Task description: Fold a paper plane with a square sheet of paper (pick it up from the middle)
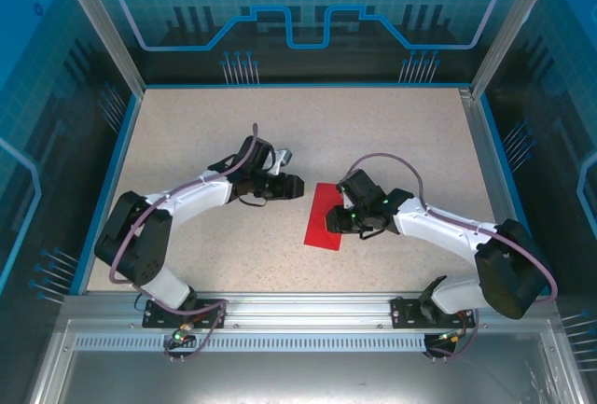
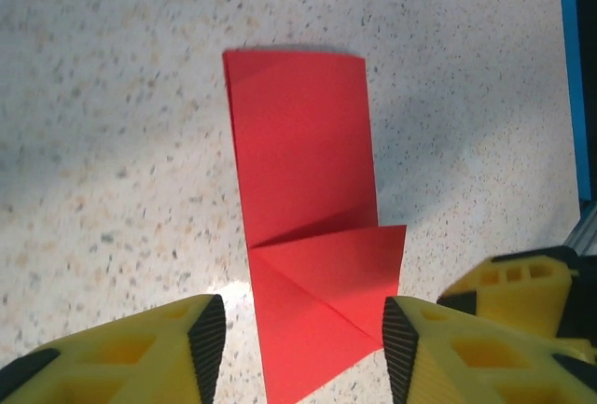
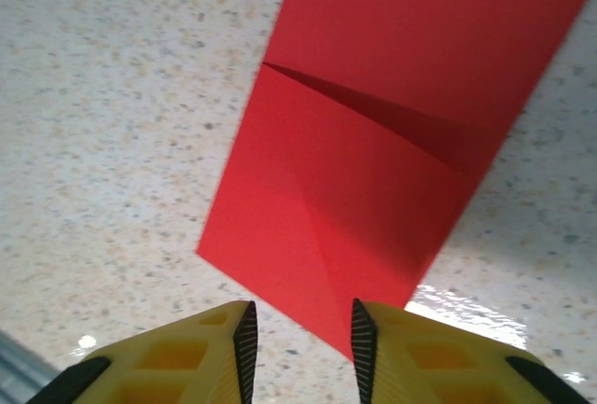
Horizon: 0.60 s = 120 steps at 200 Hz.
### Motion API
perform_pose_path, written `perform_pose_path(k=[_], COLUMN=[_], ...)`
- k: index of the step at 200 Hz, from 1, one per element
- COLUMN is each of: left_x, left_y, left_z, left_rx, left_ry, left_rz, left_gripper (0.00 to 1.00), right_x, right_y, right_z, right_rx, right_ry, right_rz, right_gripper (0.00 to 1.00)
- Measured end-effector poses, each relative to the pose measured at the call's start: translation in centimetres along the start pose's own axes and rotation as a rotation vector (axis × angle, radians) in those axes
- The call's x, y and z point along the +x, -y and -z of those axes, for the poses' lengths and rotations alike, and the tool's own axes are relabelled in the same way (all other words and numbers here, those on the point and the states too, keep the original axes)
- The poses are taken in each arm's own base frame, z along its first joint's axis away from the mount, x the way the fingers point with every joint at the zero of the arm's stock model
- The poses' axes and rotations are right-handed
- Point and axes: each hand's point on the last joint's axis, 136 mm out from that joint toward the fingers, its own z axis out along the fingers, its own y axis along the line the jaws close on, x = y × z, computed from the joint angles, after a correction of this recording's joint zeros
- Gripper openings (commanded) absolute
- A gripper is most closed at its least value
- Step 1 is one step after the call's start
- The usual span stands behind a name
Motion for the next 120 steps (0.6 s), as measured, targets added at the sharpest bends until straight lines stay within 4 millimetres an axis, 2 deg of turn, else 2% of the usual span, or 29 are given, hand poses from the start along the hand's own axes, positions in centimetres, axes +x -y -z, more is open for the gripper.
perform_pose_path(k=[39,83,120], left_x=[2.7,4.7,5.0], left_y=[-0.9,-1.2,-0.8], left_z=[0.5,-0.1,-0.3], left_rx=[0.006,0.039,0.057], left_ry=[-0.023,-0.044,-0.043], left_rz=[0.064,0.124,0.133], left_gripper=[0.59,0.6,0.61], right_x=[0.0,-1.0,-0.6], right_y=[1.8,2.6,3.1], right_z=[-0.8,-2.0,-3.1], right_rx=[0.092,0.01,-0.034], right_ry=[-0.006,0.016,-0.009], right_rz=[-0.009,-0.096,-0.138], right_gripper=[0.47,0.46,0.42])
